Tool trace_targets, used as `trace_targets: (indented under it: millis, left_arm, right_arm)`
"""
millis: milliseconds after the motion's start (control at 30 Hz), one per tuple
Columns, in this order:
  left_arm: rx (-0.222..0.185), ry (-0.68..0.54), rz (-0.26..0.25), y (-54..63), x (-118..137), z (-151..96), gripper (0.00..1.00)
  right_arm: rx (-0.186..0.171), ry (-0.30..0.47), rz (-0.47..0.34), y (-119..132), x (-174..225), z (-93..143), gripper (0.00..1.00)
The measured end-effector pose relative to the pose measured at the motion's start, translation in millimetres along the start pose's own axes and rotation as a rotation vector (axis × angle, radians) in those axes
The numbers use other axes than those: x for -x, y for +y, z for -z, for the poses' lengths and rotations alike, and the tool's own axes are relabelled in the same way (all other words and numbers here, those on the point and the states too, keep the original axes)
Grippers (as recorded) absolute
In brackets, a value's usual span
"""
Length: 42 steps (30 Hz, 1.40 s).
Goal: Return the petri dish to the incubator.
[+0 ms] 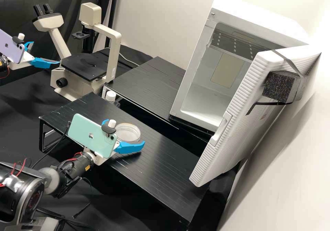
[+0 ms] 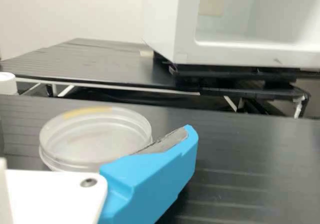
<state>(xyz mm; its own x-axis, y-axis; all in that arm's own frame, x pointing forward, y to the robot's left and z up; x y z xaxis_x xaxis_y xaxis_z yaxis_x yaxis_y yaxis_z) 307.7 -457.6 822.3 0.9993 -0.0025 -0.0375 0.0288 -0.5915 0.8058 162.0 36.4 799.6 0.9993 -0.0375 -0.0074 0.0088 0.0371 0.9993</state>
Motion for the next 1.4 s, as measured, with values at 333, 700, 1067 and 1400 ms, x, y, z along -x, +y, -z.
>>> trace_targets:
  millis: [333,700,1067,1400]
  left_arm:
    - [0.000,0.000,0.000,0.0,0.0,0.0,1.00]
    - [0.000,0.000,0.000,0.0,0.0,0.0,1.00]
    - [0.000,0.000,0.000,0.0,0.0,0.0,1.00]
    - [0.000,0.000,0.000,0.0,0.0,0.0,1.00]
  right_arm:
    - [-0.006,-0.047,0.006,-3.7,-3.0,-5.2,1.00]
    - [0.032,-0.045,-0.031,-19.2,-12.9,-6.4,0.00]
    - [0.006,-0.046,-0.053,-24.4,-15.9,-8.0,0.00]
    - [0.010,-0.031,-0.040,-23.6,-18.4,-10.1,0.00]
